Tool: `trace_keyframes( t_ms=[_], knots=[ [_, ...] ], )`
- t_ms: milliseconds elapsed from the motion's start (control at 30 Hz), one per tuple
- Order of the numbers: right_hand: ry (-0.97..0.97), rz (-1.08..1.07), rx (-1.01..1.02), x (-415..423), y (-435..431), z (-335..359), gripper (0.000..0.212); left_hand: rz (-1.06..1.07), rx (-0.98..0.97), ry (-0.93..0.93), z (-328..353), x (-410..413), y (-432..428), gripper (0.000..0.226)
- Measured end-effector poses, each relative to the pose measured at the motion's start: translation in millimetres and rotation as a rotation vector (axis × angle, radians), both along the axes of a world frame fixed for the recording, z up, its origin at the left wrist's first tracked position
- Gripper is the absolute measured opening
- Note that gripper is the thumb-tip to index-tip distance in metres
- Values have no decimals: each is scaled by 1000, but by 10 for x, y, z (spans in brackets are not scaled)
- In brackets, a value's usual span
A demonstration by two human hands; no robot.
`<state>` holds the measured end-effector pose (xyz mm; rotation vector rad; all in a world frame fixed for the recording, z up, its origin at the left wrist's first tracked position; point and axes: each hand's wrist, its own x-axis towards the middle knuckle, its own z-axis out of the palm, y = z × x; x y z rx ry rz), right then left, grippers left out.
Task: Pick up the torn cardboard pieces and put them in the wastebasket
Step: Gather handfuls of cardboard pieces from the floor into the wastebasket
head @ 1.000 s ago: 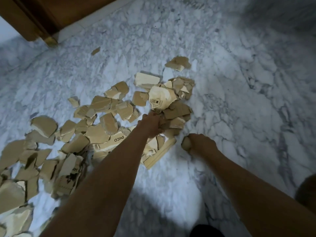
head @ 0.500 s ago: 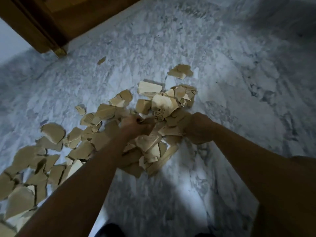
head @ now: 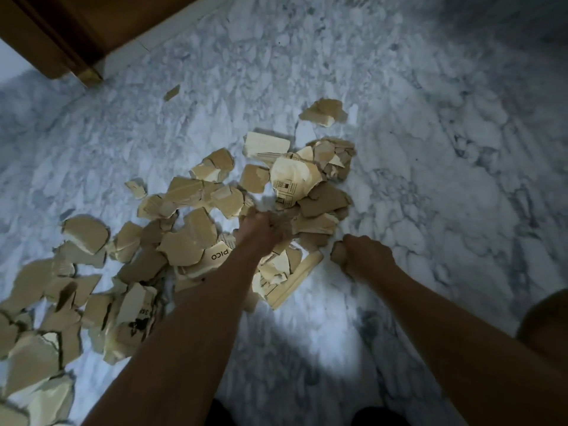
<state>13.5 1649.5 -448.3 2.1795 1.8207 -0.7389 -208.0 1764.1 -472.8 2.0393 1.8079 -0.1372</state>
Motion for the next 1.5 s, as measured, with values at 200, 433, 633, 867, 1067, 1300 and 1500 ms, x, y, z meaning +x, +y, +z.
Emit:
trace_keyframes(
  t_ms=[200, 433, 633, 867, 1067, 1300, 1500],
  knots=[
    [115, 10, -112, -23, 14, 62, 36, 258, -53, -538, 504, -66, -12, 40],
    [28, 162, 49, -138, 75, 129, 45, -147, -318, -157, 765, -314, 158, 42],
    [-21, 120, 24, -279, -214, -219, 36, -298, -172, 18, 229, -283, -101, 57],
    [302, -91, 18, -268, 85, 139, 33, -64, -88, -421, 505, -396, -79, 49],
    [539, -134, 33, -989, 426, 416, 37, 64, 24, -392, 706, -842, 59, 47],
    [182, -219, 155, -1647, 156, -67, 41, -74, -36, -277, 222, -1223, -354, 42],
    [425, -264, 254, -1438, 169, 14, 27, -40, -112, -255, 244, -1254, -294, 56]
  ],
)
